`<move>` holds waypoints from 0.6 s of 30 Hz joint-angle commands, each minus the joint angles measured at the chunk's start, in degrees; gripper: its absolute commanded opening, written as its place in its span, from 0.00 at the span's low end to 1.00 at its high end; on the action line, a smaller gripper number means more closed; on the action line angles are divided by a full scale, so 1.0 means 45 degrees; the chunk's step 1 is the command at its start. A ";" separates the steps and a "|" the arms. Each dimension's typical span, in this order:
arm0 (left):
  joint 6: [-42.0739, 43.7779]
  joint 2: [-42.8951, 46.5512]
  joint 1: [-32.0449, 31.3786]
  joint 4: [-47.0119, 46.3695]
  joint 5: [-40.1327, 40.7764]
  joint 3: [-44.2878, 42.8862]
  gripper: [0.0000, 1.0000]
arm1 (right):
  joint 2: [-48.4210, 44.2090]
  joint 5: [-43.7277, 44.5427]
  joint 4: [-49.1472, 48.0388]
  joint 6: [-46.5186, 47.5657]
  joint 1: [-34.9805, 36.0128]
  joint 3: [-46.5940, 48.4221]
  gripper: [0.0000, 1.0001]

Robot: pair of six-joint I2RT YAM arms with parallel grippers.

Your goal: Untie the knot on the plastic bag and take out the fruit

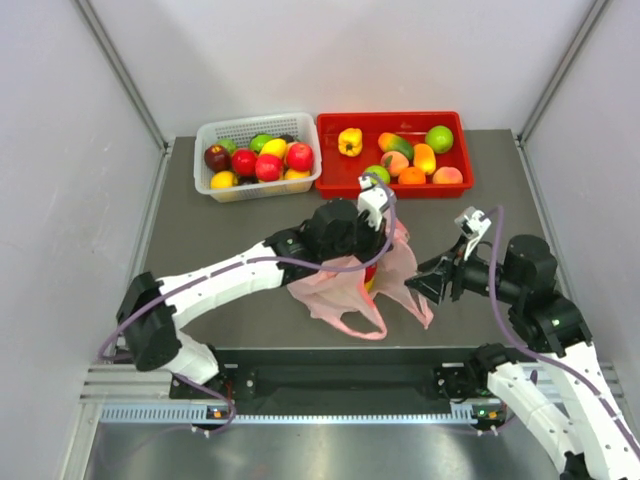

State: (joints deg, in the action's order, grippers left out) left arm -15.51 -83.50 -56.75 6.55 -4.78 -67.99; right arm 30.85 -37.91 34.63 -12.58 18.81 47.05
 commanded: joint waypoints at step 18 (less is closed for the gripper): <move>-0.0578 -0.0391 0.0189 -0.0441 0.0393 -0.1711 0.00 | 0.3630 0.6309 -0.4235 -0.2164 0.4412 -0.1624 0.11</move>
State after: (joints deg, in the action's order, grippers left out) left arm -18.09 -92.09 -56.38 6.61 -5.87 -77.19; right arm 45.43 -17.65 26.02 -18.41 35.51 40.95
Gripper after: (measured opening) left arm 0.014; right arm 0.135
